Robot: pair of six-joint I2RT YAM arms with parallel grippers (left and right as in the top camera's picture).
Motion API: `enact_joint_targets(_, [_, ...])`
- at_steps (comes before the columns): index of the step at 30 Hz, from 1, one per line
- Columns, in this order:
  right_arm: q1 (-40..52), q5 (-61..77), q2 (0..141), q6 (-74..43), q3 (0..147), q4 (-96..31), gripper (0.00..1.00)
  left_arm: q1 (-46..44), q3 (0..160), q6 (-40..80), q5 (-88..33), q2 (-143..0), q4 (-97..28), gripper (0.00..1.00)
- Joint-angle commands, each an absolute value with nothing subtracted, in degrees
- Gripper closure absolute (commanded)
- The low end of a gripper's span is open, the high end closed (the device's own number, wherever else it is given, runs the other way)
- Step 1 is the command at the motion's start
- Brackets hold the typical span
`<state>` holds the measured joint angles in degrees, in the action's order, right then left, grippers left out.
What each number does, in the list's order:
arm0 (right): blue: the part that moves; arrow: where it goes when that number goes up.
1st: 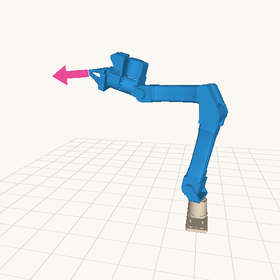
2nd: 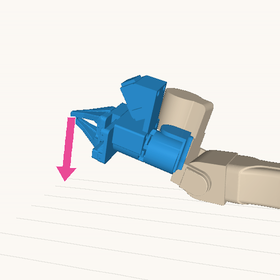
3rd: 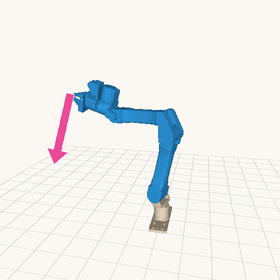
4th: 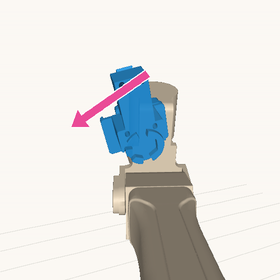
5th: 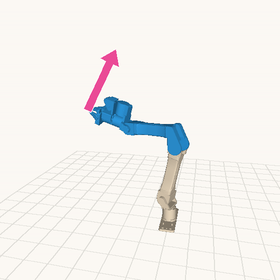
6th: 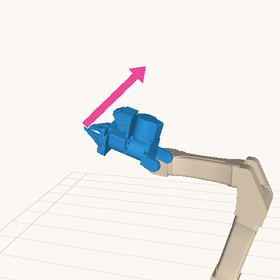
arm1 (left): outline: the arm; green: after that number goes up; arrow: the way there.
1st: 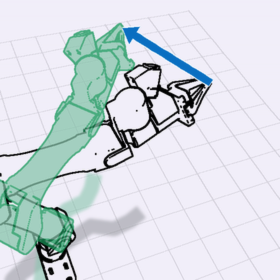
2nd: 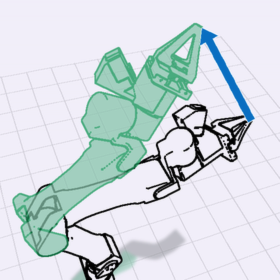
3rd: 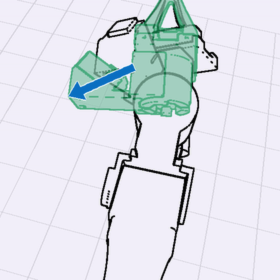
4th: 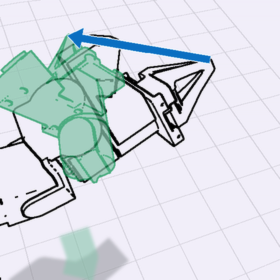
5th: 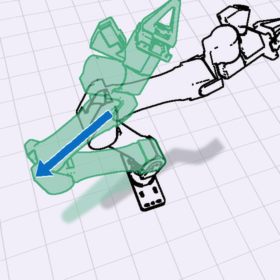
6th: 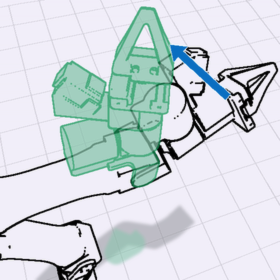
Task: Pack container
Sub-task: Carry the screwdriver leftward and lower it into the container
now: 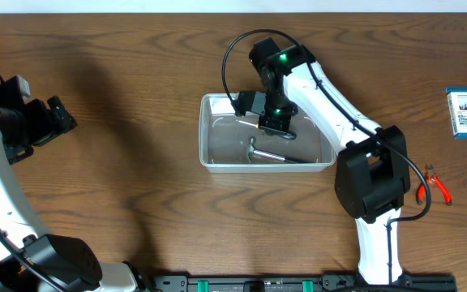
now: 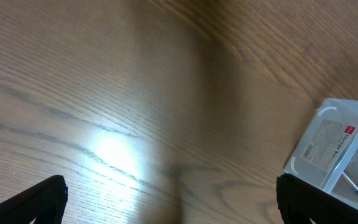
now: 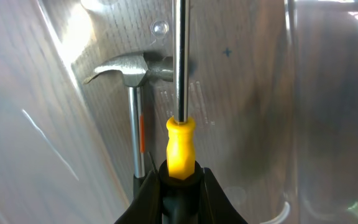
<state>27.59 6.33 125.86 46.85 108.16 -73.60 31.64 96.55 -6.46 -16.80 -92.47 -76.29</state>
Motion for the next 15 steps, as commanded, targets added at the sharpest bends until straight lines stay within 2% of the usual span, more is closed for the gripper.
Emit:
enact_joint_targets(1, [27.81,6.17,126.02,47.44,106.37,-72.86,0.98,31.86,96.55,-7.27,-17.34,-92.51,-76.44,0.02])
enact_joint_targets(15, [26.89,6.22,128.14,47.42,105.84,-72.2,0.95,31.86,96.55,-7.27,-17.34,-92.51,-76.42,0.02])
